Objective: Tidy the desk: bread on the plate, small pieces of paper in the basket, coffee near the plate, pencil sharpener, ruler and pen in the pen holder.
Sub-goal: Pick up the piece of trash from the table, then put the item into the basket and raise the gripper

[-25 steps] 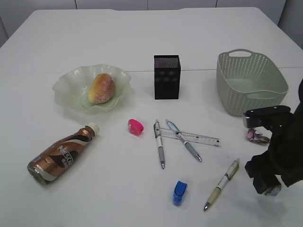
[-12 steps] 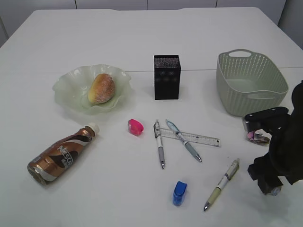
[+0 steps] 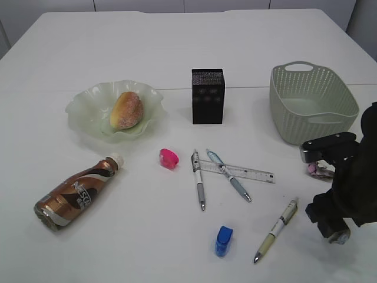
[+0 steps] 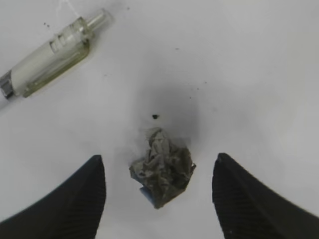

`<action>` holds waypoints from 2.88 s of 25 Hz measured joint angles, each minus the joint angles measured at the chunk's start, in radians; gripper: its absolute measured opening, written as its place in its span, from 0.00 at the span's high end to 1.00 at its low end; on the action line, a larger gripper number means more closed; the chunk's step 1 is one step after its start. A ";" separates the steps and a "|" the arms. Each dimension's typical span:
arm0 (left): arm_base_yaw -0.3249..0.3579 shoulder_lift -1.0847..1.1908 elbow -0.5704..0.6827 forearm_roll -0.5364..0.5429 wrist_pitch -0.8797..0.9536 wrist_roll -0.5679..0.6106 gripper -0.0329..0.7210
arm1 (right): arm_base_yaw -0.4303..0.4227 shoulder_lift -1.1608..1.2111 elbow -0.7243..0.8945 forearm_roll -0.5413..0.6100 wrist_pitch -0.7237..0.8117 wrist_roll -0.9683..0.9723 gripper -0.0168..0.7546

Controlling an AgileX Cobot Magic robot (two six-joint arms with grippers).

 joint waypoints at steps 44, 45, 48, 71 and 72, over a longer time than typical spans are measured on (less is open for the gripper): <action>0.000 0.000 0.000 0.000 0.000 0.000 0.27 | 0.000 0.043 -0.110 0.047 0.165 0.023 0.92; 0.000 0.000 0.000 0.000 0.000 0.000 0.27 | 0.000 0.026 -0.138 0.061 0.201 0.018 0.92; 0.000 0.000 0.000 0.000 0.000 0.000 0.27 | 0.000 -0.022 -0.219 0.104 0.300 0.011 0.92; 0.000 0.000 0.000 -0.008 0.002 0.000 0.29 | -0.037 0.255 -1.018 -0.048 0.424 0.094 0.93; 0.000 0.000 0.000 -0.008 0.002 0.000 0.29 | -0.054 0.279 -1.026 -0.046 0.426 0.098 0.93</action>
